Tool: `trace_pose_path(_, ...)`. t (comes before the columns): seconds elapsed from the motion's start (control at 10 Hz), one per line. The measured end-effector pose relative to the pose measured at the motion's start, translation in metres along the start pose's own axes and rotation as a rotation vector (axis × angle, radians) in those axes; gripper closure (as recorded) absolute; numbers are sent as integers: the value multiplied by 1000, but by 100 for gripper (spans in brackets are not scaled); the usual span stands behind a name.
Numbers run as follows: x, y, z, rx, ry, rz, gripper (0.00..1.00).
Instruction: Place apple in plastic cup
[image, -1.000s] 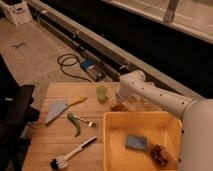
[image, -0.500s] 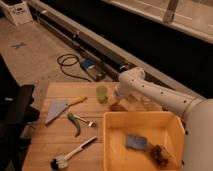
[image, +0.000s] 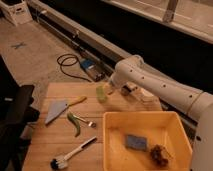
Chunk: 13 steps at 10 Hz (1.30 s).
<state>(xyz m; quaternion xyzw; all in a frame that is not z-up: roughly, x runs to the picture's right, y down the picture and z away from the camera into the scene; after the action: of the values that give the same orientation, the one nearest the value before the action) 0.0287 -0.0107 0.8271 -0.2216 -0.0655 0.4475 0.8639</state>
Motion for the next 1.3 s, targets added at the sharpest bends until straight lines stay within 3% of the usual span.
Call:
trace_pose_path(0.2,-22,3,3,1,-31,-42,72)
trace_pose_path(0.5,-33,-3,29,-17,-36,-56,42)
trace_pose_path(1.3,-17,-11,55,-79,-30,-10,39)
